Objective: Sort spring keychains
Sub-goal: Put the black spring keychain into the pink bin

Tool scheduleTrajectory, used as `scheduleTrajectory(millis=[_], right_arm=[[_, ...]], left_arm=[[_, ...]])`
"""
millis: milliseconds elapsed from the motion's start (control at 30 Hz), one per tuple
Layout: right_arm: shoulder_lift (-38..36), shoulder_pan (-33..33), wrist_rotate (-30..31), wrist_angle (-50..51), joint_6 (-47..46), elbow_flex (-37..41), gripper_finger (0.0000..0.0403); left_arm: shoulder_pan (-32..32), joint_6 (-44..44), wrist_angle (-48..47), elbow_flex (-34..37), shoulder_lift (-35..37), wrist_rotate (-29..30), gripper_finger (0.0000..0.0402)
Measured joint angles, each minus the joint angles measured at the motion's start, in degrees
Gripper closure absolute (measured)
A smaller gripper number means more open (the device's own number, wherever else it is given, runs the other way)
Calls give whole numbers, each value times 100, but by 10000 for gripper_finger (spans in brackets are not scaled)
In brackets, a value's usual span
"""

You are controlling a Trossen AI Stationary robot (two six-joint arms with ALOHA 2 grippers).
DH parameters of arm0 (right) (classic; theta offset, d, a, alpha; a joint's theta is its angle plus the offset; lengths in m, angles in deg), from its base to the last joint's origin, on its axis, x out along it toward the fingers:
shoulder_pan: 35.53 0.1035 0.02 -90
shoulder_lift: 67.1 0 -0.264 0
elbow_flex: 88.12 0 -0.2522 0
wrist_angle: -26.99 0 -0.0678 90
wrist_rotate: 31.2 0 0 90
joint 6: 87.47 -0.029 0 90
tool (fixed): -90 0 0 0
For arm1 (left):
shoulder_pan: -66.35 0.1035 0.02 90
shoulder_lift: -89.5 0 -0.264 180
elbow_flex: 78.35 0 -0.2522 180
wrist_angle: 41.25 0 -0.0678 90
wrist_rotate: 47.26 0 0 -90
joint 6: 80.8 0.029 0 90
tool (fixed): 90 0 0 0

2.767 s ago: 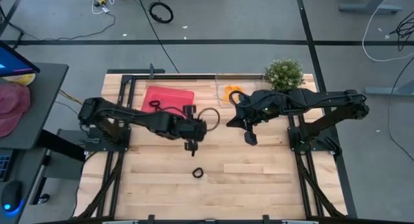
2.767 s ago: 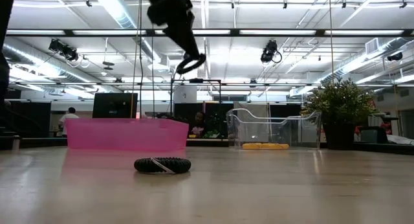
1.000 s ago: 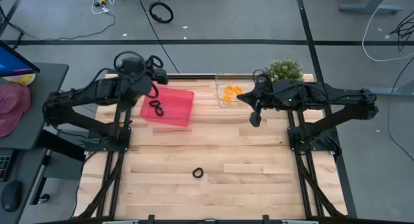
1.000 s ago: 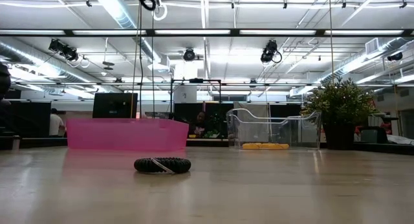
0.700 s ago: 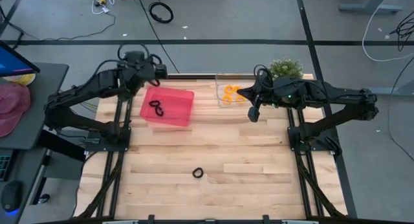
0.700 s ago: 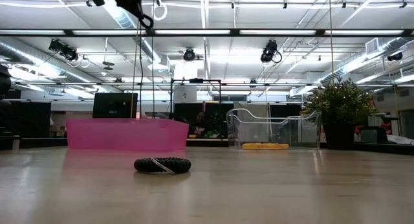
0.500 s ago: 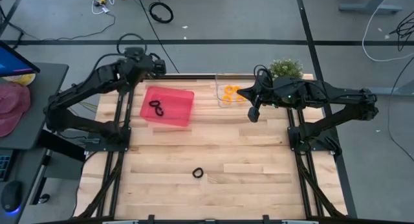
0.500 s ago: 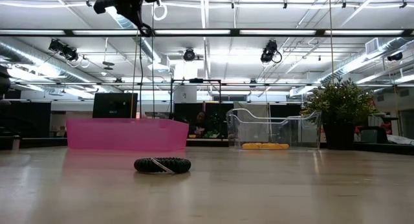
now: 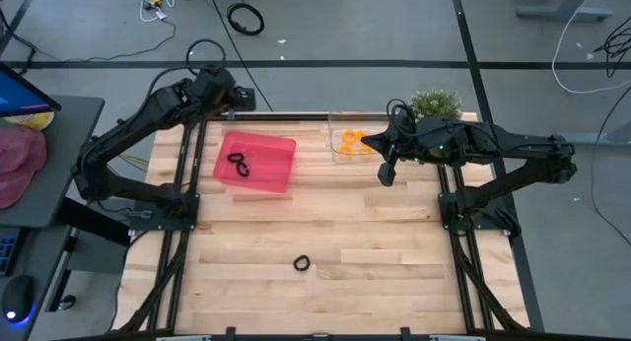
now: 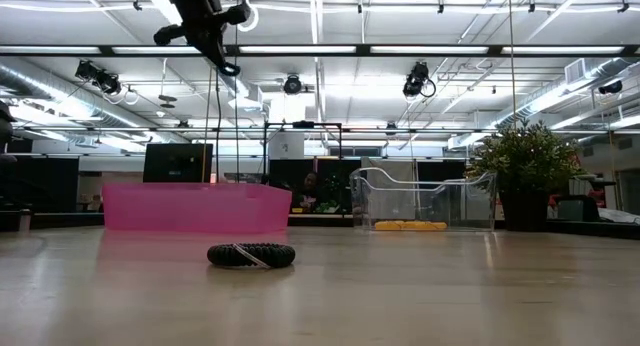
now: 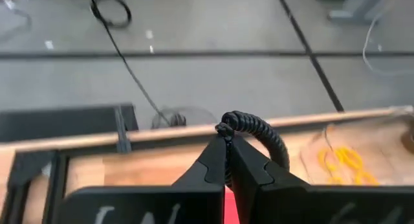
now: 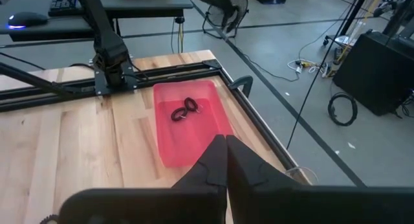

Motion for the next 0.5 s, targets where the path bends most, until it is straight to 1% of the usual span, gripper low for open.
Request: scheduleTrajectory(millis=[167, 233, 300, 400, 500], right_arm=[[0, 0, -37, 0, 0, 0, 403], [0, 0, -52, 0, 0, 0, 403], [0, 0, -55, 0, 0, 0, 403], [0, 0, -58, 6, 0, 0, 403], [0, 0, -59, 19, 1, 0, 403]], left_arm=[[339, -117, -525, 0, -3, -873, 397], [424, -121, -750, 0, -44, -1126, 397], [462, -122, -1045, 0, -118, -1321, 397], [498, -99, -1416, -2, -224, -1392, 397], [496, -97, -1547, 0, -371, -1521, 397]])
